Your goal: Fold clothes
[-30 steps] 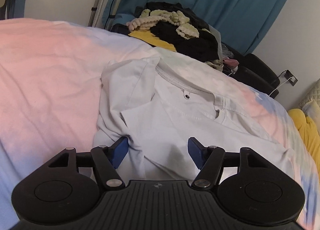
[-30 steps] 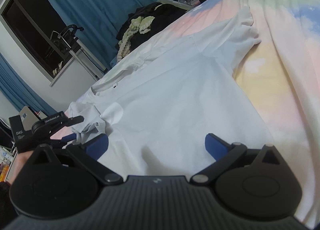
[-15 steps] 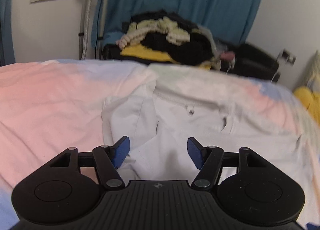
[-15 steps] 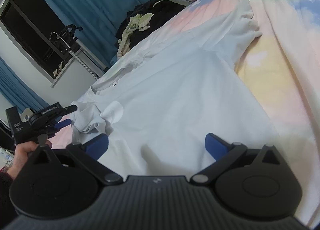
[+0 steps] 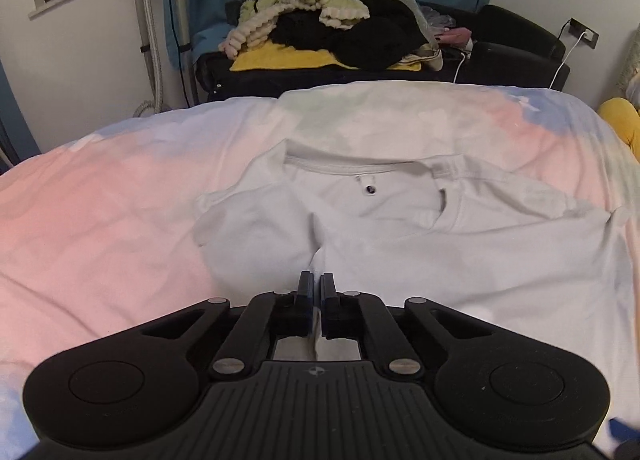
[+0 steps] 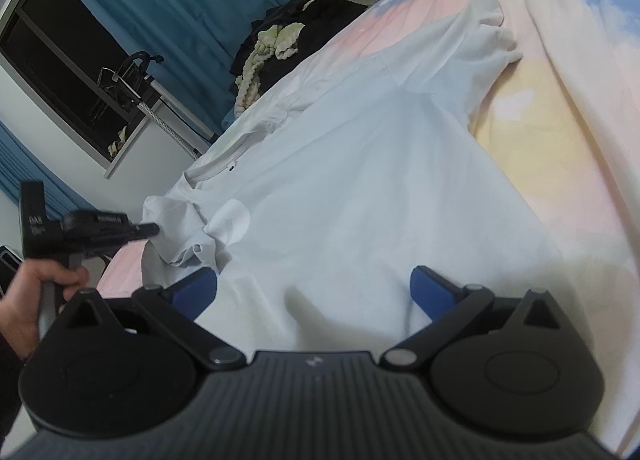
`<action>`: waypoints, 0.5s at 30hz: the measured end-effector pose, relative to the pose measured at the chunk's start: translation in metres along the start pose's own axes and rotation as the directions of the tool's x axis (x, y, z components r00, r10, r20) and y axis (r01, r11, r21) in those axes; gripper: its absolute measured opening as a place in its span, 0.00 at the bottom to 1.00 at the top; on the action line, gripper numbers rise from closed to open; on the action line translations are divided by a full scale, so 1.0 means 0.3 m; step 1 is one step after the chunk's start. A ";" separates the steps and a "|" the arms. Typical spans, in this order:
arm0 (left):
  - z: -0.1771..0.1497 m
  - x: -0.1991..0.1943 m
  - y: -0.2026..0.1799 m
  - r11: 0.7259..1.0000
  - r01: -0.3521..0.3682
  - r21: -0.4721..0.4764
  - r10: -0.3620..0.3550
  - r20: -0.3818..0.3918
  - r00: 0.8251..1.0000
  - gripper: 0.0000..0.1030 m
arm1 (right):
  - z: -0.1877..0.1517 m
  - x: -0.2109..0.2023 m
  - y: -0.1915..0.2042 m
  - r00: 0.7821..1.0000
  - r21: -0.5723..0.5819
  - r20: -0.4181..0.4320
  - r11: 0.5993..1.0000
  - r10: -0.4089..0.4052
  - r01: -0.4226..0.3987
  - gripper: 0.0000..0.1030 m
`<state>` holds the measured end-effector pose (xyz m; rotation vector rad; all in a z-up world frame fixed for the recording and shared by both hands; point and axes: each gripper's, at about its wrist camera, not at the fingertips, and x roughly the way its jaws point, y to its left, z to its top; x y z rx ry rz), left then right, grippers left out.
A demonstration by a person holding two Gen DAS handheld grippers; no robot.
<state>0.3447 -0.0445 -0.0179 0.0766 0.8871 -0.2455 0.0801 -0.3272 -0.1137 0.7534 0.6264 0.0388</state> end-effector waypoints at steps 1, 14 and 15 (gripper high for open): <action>0.021 -0.004 -0.024 1.000 0.002 0.005 -0.002 -0.007 1.000 0.04 | 0.000 0.000 -0.001 1.000 0.005 0.000 1.000 0.002 -0.002 1.00; 0.043 0.284 -0.340 0.995 0.075 0.061 -0.074 -0.024 0.997 0.05 | 0.005 0.006 -0.006 1.000 -0.023 0.022 1.000 -0.004 0.005 1.00; 0.025 0.304 -0.342 0.995 0.073 0.063 -0.072 -0.014 0.997 0.06 | 0.003 0.010 -0.004 1.000 -0.043 0.027 0.999 -0.007 0.008 1.00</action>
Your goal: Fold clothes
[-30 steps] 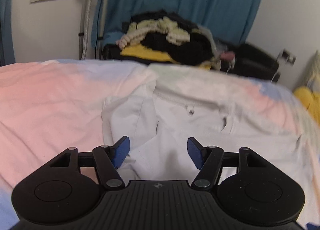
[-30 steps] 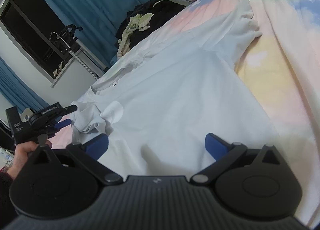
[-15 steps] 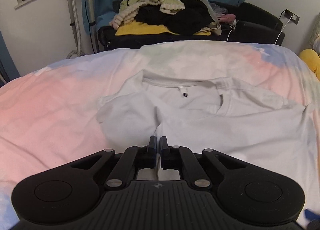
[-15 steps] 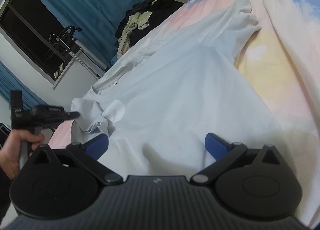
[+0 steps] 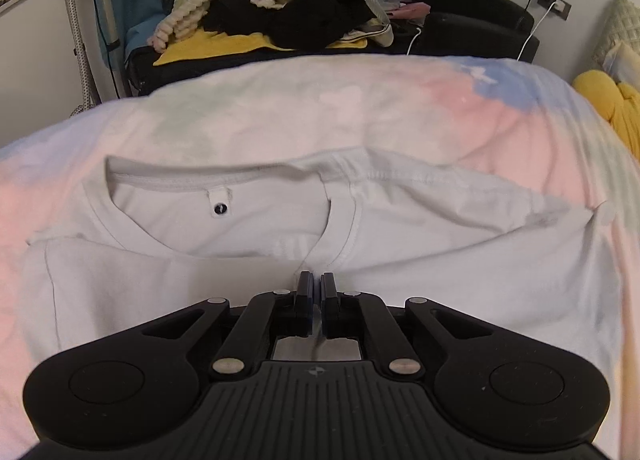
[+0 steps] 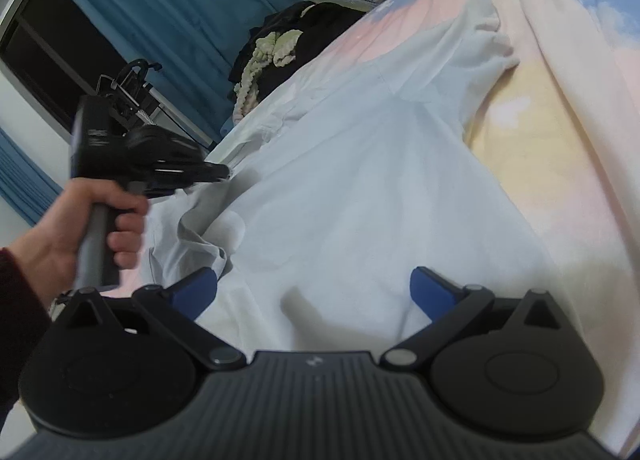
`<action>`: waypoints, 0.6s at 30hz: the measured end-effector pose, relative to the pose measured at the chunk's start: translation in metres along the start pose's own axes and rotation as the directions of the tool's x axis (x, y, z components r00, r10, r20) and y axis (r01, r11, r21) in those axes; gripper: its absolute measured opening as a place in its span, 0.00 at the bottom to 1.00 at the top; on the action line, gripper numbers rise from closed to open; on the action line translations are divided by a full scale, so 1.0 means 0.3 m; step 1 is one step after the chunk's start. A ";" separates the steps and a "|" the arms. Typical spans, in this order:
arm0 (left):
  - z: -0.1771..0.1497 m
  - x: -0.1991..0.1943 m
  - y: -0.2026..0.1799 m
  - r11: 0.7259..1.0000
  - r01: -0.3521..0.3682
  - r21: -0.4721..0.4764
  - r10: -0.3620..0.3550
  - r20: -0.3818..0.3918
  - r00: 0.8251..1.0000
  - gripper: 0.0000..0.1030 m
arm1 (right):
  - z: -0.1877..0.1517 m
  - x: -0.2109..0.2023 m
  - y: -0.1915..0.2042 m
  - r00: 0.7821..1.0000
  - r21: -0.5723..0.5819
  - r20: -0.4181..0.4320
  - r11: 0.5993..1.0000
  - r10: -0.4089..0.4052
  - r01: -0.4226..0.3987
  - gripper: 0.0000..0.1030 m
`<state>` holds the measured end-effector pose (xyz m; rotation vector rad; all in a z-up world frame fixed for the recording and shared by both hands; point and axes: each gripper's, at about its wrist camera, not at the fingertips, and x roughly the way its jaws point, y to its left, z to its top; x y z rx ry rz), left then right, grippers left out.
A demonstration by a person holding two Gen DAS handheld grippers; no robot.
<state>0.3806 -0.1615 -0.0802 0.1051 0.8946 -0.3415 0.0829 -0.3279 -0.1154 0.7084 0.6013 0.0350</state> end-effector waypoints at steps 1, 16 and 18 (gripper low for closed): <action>-0.017 0.008 0.001 1.000 0.007 0.001 -0.007 0.017 1.000 0.08 | -0.002 0.003 0.003 1.000 -0.020 0.004 1.000 -0.003 0.003 1.00; -0.490 -0.779 0.156 0.986 0.165 0.024 -0.166 0.035 0.986 0.68 | -0.020 -0.017 0.045 0.999 -0.211 0.010 0.977 0.036 -0.033 1.00; -0.589 -0.859 0.220 0.992 0.124 0.017 -0.124 -0.012 0.992 0.68 | -0.028 -0.061 0.060 0.999 -0.226 0.023 0.973 0.041 -0.035 1.00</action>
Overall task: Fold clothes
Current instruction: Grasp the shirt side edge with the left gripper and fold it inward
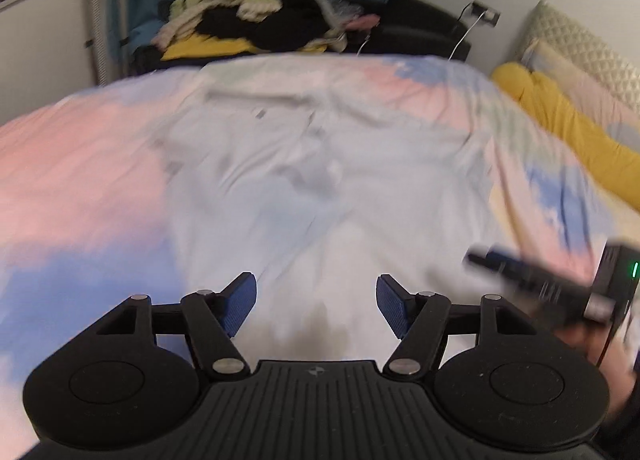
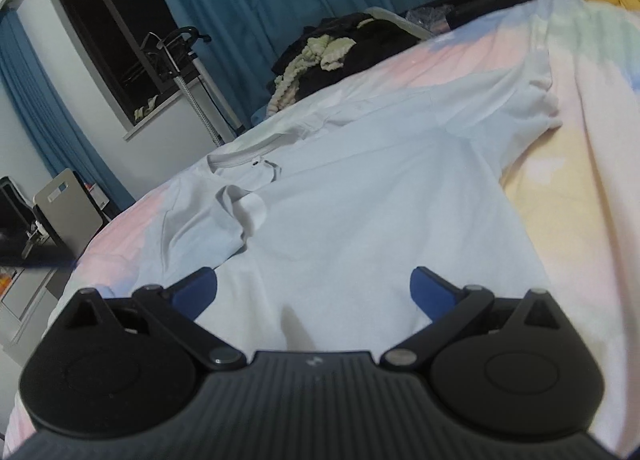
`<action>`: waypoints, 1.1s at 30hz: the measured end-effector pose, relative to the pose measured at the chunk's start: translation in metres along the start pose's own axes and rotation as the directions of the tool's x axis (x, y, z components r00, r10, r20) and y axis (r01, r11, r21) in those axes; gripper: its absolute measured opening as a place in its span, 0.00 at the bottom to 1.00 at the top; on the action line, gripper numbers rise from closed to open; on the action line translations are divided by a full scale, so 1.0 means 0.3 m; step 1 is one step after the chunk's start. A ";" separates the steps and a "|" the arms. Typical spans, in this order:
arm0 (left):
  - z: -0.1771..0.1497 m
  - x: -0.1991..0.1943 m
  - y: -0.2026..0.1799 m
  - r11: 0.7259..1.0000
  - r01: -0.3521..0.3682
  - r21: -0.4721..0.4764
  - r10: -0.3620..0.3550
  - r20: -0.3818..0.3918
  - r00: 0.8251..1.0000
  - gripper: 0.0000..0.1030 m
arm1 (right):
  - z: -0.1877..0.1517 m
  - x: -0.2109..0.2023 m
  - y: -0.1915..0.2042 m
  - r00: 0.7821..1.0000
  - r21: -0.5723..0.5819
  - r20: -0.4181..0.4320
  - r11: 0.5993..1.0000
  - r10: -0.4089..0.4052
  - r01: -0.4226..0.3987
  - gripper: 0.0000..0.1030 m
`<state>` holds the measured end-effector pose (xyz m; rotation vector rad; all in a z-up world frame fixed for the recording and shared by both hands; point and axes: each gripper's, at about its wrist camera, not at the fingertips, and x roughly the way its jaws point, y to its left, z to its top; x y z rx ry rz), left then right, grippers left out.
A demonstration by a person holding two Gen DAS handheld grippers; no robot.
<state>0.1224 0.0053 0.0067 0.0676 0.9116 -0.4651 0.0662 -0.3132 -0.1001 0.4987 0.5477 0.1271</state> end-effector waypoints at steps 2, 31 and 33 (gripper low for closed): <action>-0.107 -0.051 0.056 0.999 -0.016 -0.029 0.014 -0.080 0.997 0.68 | -0.004 -0.050 0.017 1.000 0.001 0.006 1.000 -0.002 0.002 1.00; -0.587 0.081 -0.322 0.998 -0.044 0.042 0.055 -0.338 0.939 0.10 | -0.073 -0.228 0.140 1.000 -0.078 0.001 0.997 -0.021 0.021 1.00; -0.588 0.075 -0.332 0.999 -0.028 0.046 0.042 -0.331 0.943 0.28 | -0.072 -0.229 0.145 1.000 -0.090 0.007 0.996 -0.019 0.020 1.00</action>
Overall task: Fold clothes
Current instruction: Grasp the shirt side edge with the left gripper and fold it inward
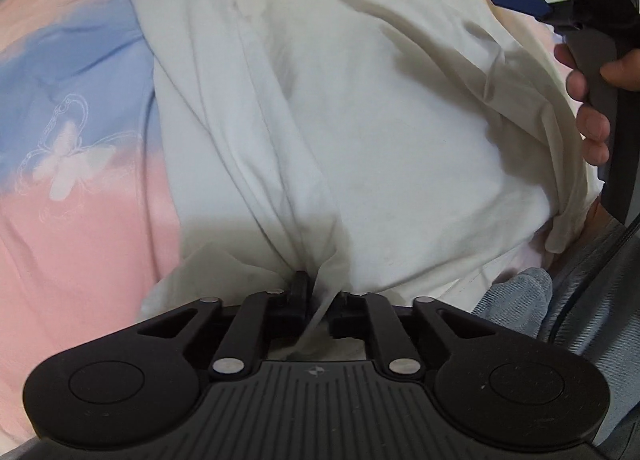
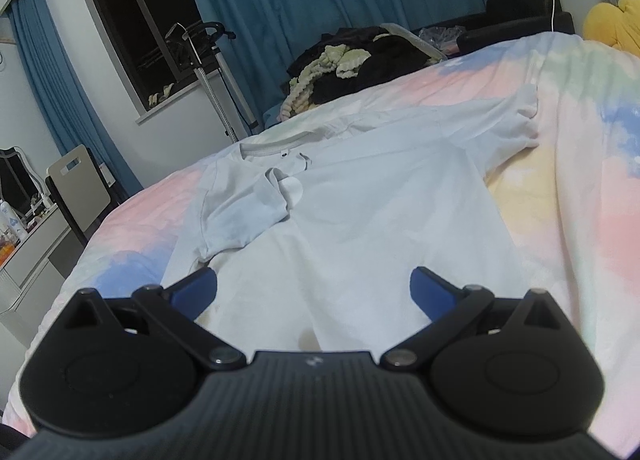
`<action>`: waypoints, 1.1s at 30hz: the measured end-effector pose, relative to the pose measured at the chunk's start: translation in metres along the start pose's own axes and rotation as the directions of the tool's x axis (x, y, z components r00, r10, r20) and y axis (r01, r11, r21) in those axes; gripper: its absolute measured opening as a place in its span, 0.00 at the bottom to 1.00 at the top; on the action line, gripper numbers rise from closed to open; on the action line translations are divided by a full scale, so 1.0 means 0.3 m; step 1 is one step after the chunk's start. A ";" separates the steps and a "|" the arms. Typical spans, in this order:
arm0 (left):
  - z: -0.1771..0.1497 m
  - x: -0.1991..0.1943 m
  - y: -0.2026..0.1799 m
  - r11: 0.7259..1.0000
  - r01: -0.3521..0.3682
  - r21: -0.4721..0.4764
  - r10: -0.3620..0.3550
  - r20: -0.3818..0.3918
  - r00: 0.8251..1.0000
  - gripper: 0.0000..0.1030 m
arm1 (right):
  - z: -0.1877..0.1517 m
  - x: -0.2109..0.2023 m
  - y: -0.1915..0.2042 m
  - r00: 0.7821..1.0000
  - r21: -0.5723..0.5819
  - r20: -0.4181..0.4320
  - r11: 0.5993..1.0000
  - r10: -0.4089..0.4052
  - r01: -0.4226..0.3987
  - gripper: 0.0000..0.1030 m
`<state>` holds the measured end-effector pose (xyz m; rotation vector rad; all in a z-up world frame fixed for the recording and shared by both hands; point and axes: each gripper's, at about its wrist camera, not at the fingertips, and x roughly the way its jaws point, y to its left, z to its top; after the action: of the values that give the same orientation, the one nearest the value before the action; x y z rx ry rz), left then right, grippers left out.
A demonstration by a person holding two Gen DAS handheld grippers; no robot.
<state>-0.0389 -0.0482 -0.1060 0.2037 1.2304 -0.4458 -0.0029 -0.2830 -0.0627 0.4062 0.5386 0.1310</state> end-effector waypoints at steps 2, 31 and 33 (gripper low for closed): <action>-0.005 -0.019 -0.007 0.999 0.037 0.011 -0.038 0.009 0.999 0.56 | 0.005 -0.001 0.008 1.000 -0.012 0.009 1.000 0.004 -0.004 1.00; -0.055 -0.070 0.162 0.929 0.124 -0.348 -0.175 -0.120 0.977 0.06 | 0.005 0.026 0.054 0.999 -0.041 -0.014 0.998 0.052 -0.053 1.00; -0.055 -0.054 0.148 0.937 0.109 -0.333 -0.154 -0.112 0.982 0.06 | 0.005 0.018 0.053 0.999 -0.042 -0.010 0.998 0.050 -0.051 1.00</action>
<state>-0.0381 0.0014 -0.1000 -0.1346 1.4384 -0.3416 0.0024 -0.2678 -0.0575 0.3781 0.5335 0.1927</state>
